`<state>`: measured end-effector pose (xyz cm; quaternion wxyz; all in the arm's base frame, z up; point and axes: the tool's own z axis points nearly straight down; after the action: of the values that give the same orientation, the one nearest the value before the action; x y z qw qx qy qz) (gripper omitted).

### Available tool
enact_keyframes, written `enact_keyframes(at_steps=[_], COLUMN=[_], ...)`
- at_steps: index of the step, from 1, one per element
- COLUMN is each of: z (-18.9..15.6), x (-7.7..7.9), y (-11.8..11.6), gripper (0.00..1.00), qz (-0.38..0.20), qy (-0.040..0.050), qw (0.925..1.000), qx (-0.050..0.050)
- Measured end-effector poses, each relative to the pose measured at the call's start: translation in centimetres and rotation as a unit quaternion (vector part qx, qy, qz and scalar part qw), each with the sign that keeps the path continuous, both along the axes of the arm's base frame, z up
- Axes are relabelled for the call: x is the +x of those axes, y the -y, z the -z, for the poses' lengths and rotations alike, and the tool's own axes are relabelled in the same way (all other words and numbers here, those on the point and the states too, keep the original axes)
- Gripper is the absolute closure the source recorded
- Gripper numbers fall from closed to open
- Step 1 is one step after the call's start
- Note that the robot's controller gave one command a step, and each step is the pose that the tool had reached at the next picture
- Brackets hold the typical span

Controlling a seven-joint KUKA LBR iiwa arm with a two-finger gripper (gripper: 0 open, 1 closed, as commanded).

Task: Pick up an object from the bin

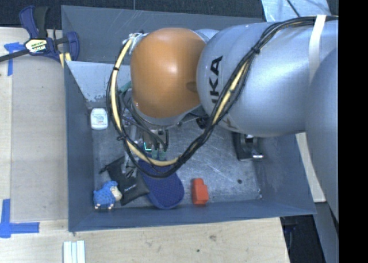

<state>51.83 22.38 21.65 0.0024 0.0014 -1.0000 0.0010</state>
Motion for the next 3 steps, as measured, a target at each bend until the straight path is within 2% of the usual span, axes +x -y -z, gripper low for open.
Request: enact_keyframes(at_steps=[1, 2, 3], z=[14.65, 13.86, 13.95], x=[-1.66, -0.95, -0.93], y=[8.07, 7.85, 7.40], gripper=[0.00, 1.00, 1.00], qz=[-0.031, -0.031, -0.013], qy=[0.0083, 0.0198, 0.0190], qw=[0.9995, 0.9993, 0.9997], qx=[0.004, 0.006, 0.005])
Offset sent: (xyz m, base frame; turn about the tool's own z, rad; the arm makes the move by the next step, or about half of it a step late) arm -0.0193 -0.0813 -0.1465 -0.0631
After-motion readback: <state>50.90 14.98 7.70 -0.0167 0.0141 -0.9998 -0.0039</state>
